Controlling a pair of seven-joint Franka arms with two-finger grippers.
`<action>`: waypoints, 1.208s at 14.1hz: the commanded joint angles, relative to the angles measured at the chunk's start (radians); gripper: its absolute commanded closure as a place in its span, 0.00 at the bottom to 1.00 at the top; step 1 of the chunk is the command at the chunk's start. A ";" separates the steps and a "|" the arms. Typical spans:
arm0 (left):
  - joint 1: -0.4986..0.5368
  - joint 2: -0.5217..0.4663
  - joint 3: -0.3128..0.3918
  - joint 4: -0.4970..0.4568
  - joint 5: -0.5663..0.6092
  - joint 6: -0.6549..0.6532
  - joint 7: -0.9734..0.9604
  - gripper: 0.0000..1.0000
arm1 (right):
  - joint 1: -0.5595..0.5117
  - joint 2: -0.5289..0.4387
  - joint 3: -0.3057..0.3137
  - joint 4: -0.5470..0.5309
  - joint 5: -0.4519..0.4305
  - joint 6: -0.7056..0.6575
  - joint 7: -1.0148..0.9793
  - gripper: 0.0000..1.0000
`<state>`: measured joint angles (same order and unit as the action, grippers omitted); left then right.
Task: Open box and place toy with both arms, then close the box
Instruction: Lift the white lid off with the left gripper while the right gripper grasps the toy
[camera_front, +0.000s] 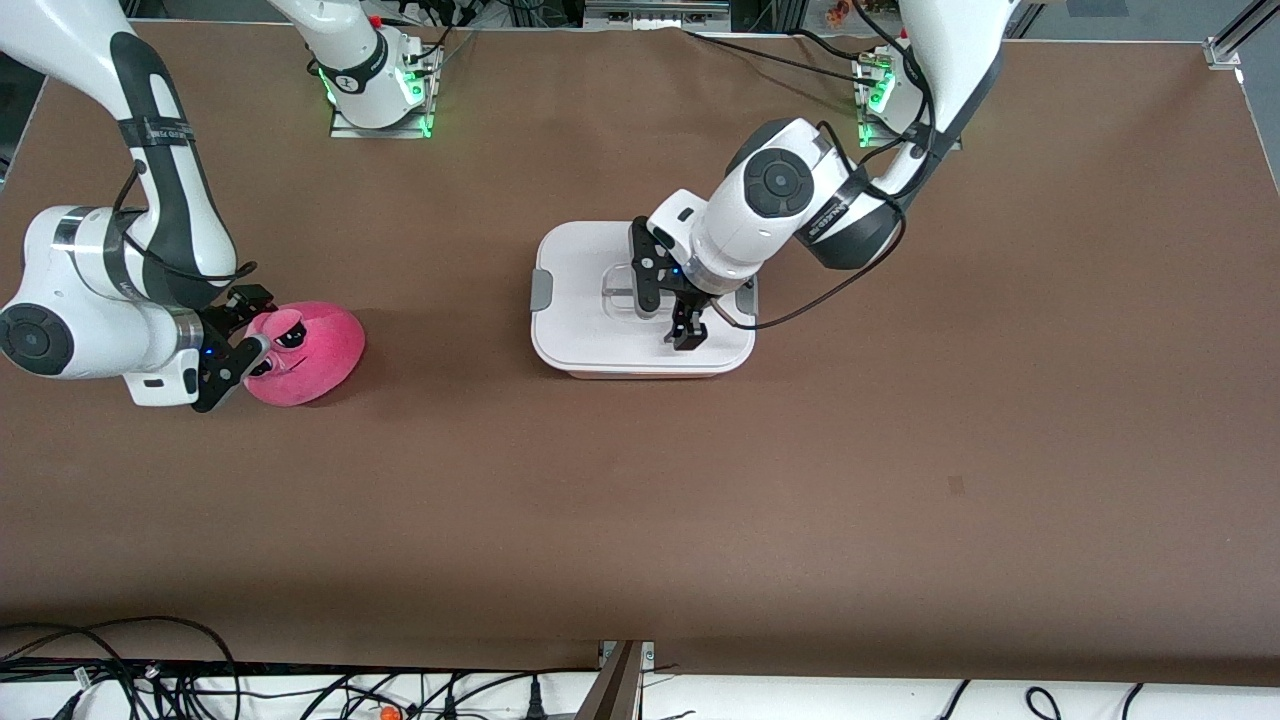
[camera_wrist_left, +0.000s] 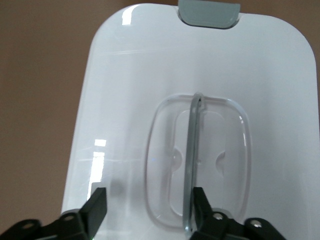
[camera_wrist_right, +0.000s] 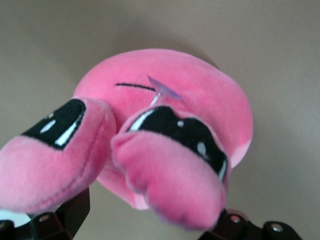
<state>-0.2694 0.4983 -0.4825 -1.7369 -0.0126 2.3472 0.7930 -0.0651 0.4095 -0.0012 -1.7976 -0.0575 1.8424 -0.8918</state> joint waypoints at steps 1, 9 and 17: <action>0.004 -0.010 -0.045 -0.010 0.025 0.009 0.012 0.70 | -0.005 -0.035 0.012 -0.034 0.073 0.032 -0.029 0.00; 0.019 -0.046 -0.088 -0.038 0.025 -0.020 0.009 1.00 | 0.001 -0.021 0.043 -0.026 0.117 0.118 -0.027 1.00; 0.133 -0.290 -0.058 0.061 -0.041 -0.564 0.011 1.00 | 0.017 -0.027 0.050 0.035 0.196 0.089 -0.009 1.00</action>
<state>-0.1645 0.2594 -0.5595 -1.7128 -0.0267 1.9350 0.7924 -0.0519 0.4010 0.0394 -1.7870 0.1160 1.9463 -0.9033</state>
